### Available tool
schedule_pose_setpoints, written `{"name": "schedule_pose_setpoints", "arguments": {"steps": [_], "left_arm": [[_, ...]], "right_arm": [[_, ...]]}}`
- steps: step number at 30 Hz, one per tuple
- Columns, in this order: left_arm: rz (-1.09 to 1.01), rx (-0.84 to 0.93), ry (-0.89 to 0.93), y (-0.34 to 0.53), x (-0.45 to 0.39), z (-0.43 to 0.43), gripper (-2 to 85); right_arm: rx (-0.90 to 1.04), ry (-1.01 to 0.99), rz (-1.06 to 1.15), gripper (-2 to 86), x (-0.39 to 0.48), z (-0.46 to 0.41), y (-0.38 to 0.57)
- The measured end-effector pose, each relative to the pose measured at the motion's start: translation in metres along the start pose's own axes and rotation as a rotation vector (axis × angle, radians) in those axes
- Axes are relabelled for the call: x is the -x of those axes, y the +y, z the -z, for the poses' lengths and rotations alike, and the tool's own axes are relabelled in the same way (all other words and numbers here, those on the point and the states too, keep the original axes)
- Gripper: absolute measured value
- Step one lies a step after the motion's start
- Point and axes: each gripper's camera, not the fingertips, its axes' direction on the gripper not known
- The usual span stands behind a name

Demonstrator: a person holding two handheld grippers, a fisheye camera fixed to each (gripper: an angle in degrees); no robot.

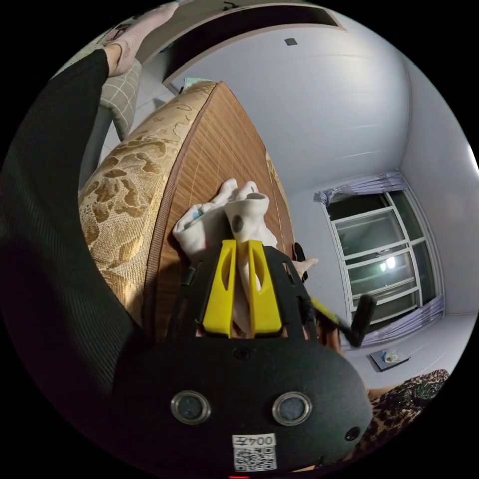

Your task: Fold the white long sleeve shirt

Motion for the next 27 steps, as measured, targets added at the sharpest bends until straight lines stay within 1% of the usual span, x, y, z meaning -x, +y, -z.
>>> {"name": "schedule_pose_setpoints", "arguments": {"steps": [2, 5, 8, 13, 15, 17, 21, 23, 25, 27], "left_arm": [[-0.009, -0.037, -0.02, 0.0, -0.001, 0.005, 3.6], [-0.023, -0.053, -0.049, 0.001, -0.004, 0.008, 4.6], [-0.05, -0.077, -0.054, 0.006, -0.009, 0.012, 5.5], [-0.053, -0.082, -0.064, 0.012, -0.013, 0.015, 5.9], [-0.056, -0.078, -0.072, 0.015, -0.015, 0.014, 5.6], [-0.069, -0.078, -0.092, 0.019, -0.021, 0.014, 4.5], [-0.098, -0.083, -0.171, 0.028, -0.036, 0.016, 3.3], [-0.129, -0.042, -0.258, 0.036, -0.051, 0.011, 3.0], [-0.137, 0.004, -0.289, 0.041, -0.057, 0.005, 2.8], [-0.133, 0.043, -0.291, 0.044, -0.061, 0.001, 2.6]], "right_arm": [[0.015, 0.042, 0.055, 12.0, 0.022, -0.012, 0.037], [0.034, 0.069, 0.106, 12.2, 0.049, -0.03, 0.064], [0.053, 0.107, 0.169, 13.4, 0.068, -0.044, 0.067], [0.059, 0.13, 0.188, 13.4, 0.083, -0.061, 0.064], [0.072, 0.164, 0.224, 12.5, 0.093, -0.069, 0.067], [0.077, 0.274, 0.266, 10.7, 0.106, -0.077, 0.069], [0.052, 0.267, 0.29, 6.9, 0.111, -0.072, 0.07], [0.02, 0.302, 0.276, 5.3, 0.107, -0.061, 0.071], [0.053, 0.336, 0.262, 5.0, 0.099, -0.063, 0.073], [0.103, 0.316, 0.213, 4.9, 0.084, -0.071, 0.074]]}}
